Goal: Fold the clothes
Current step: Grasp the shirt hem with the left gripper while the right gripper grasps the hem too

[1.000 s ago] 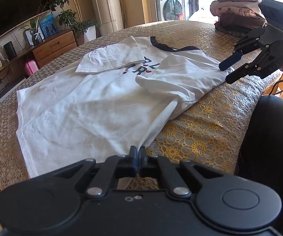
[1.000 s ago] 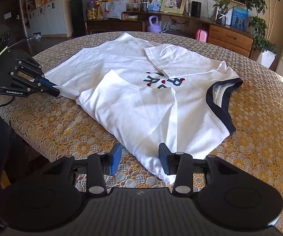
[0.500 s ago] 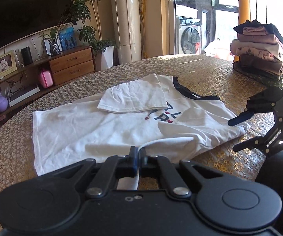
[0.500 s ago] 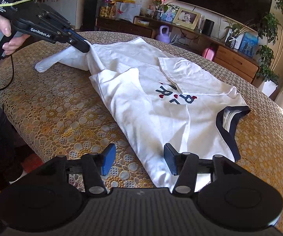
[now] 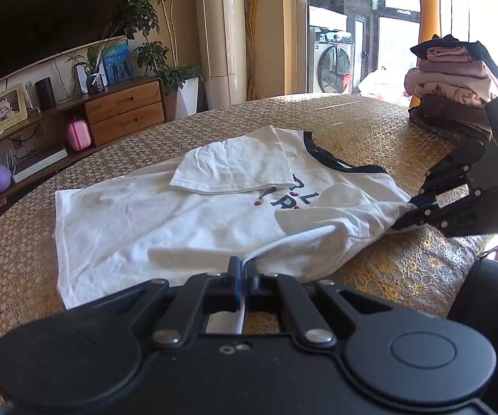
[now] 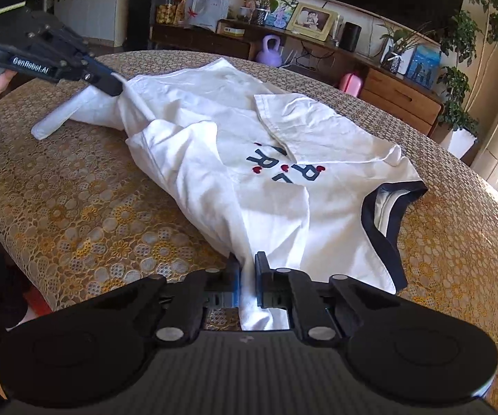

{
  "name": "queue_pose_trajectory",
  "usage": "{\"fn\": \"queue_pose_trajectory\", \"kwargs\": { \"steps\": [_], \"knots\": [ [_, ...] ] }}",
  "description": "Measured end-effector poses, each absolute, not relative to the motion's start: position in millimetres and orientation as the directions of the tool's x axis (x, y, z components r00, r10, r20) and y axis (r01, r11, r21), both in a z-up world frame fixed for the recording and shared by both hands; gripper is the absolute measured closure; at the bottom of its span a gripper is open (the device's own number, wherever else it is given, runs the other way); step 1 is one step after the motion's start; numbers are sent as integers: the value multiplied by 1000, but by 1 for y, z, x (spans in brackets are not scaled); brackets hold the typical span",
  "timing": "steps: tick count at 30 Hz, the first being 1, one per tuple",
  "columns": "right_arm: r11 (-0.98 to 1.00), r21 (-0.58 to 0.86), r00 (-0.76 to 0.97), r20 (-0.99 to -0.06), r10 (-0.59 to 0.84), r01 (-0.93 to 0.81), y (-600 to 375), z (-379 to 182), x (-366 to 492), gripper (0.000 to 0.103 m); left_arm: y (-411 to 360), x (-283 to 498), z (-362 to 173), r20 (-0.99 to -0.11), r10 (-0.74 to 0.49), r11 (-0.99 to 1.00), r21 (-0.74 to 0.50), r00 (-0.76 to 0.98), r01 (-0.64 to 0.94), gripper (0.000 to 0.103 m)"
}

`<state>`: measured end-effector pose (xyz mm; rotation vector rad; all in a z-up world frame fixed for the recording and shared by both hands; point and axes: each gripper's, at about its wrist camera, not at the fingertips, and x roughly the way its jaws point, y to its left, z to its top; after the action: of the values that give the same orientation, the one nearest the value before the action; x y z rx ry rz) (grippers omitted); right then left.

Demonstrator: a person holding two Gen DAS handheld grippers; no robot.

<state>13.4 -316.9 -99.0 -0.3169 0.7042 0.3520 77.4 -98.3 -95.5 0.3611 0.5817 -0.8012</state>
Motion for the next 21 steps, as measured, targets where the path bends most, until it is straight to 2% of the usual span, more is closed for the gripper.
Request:
{"fn": "queue_pose_trajectory", "kwargs": {
  "steps": [1,9,15,21],
  "knots": [
    [897,-157,708,-674,209,-414,-317,-97,13,98,-98,73,-99,-613,-556,647,106,562,755,0],
    [915,-113,709,-671,217,-387,-318,-89,13,99,-92,44,-125,-617,-469,629,269,632,729,0],
    [921,-103,710,-670,216,-377,-320,-88,16,99,-80,35,-140,-660,-422,626,283,621,727,0],
    [932,-54,707,-668,233,-358,-325,-90,19,99,-71,28,-141,-656,-418,631,288,629,720,0]
  ]
}}
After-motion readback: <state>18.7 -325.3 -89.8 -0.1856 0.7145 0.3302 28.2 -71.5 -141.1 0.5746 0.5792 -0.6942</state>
